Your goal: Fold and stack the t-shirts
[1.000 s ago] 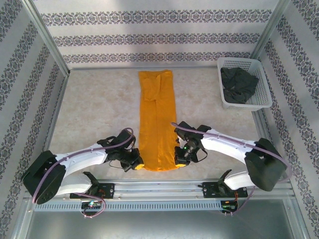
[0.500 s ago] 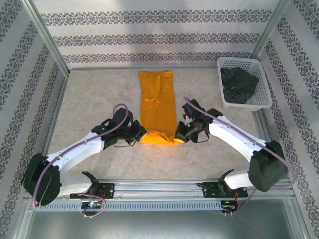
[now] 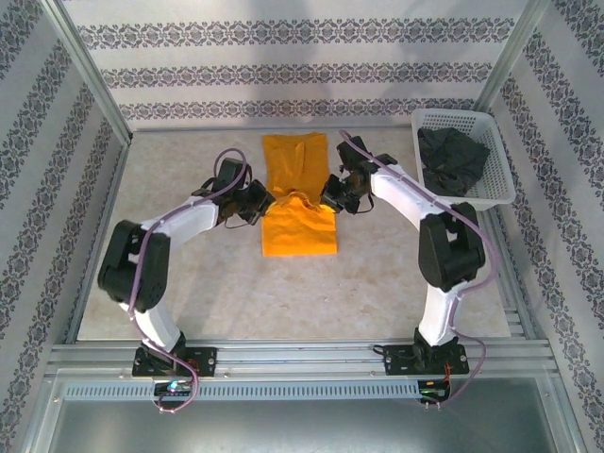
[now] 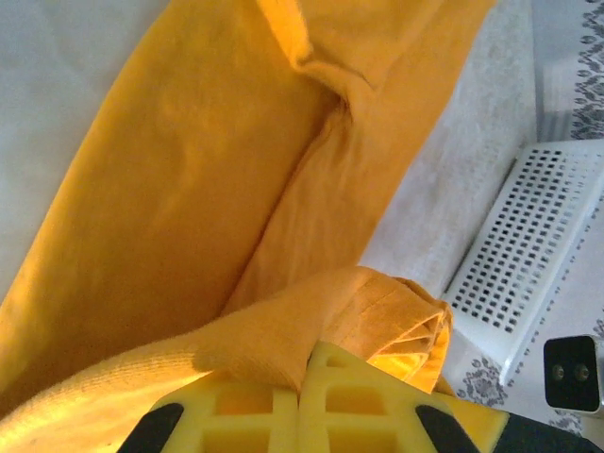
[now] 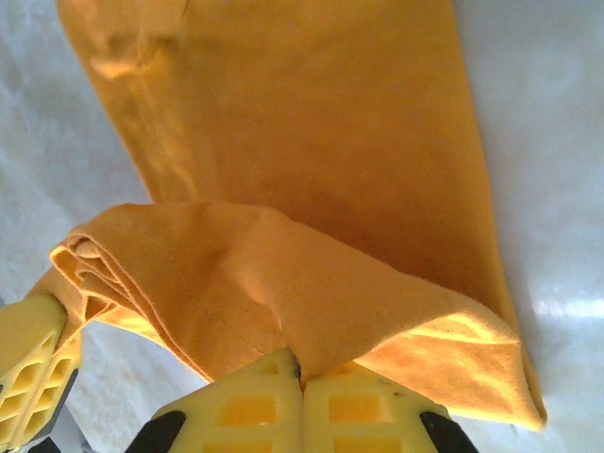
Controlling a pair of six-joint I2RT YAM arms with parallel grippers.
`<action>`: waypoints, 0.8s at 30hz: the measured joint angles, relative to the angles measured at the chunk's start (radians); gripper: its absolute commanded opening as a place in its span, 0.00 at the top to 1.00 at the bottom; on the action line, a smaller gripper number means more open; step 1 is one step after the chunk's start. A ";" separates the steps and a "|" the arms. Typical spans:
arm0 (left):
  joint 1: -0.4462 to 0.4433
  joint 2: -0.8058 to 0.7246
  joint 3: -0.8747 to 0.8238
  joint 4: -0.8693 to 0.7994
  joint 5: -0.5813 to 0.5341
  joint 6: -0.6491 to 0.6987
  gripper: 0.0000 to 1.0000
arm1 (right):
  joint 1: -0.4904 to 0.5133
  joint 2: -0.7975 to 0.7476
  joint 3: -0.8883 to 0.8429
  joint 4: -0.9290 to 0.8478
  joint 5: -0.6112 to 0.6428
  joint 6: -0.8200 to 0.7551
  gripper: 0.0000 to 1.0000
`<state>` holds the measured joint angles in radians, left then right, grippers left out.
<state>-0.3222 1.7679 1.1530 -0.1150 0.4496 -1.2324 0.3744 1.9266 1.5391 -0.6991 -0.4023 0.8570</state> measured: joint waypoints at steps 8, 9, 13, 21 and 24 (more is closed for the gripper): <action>0.058 0.223 0.158 0.014 0.048 0.058 0.49 | -0.057 0.242 0.230 -0.013 -0.050 -0.056 0.54; 0.063 0.228 0.163 0.013 0.048 0.067 0.44 | -0.062 0.253 0.242 -0.014 -0.055 -0.063 0.51; 0.068 0.182 0.129 0.009 0.034 0.090 0.40 | -0.090 0.224 0.217 -0.009 -0.061 -0.097 0.44; 0.003 -0.224 -0.261 0.008 0.000 0.027 0.47 | -0.088 -0.166 -0.233 0.079 -0.048 -0.089 0.46; -0.049 -0.259 -0.391 0.047 0.002 -0.050 0.47 | -0.051 -0.246 -0.384 0.136 -0.050 -0.051 0.46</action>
<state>-0.3710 1.5089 0.7624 -0.0677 0.4519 -1.2823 0.3237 1.6802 1.1549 -0.5632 -0.4522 0.8059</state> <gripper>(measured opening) 0.530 0.539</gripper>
